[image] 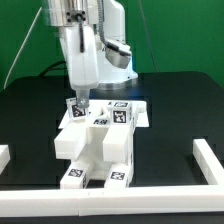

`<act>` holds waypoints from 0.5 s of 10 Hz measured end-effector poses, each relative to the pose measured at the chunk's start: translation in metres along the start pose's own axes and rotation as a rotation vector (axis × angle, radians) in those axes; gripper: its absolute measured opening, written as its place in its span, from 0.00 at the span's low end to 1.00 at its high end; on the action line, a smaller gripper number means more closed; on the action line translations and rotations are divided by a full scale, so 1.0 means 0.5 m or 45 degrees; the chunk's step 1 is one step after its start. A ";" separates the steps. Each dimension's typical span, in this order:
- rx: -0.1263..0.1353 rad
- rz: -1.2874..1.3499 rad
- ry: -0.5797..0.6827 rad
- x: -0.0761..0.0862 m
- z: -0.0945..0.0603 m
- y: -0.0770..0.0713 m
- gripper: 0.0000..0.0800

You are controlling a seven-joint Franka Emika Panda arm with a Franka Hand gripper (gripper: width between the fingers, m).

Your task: Assemble chair

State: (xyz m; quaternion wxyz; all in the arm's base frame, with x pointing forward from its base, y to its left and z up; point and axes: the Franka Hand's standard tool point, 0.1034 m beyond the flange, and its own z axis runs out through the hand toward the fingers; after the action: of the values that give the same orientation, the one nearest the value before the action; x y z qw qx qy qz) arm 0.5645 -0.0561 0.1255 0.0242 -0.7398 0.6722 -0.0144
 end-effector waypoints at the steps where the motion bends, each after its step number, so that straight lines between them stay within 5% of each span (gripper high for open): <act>1: 0.000 -0.003 0.000 0.000 0.000 0.000 0.36; 2: -0.001 -0.026 0.000 0.000 0.001 0.001 0.36; 3: -0.002 -0.085 0.000 0.000 0.001 0.001 0.62; 4: -0.001 -0.235 0.000 -0.001 0.001 0.002 0.75; 5: 0.009 -0.472 0.006 0.003 -0.002 0.000 0.75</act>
Offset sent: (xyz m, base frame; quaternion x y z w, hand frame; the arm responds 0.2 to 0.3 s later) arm -0.0066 0.0070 0.0027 0.0177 -0.0079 -0.1940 0.9808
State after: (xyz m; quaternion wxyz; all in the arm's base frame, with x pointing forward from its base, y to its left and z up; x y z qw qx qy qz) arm 0.5647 -0.0575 0.1262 0.0222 -0.8508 0.5245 -0.0227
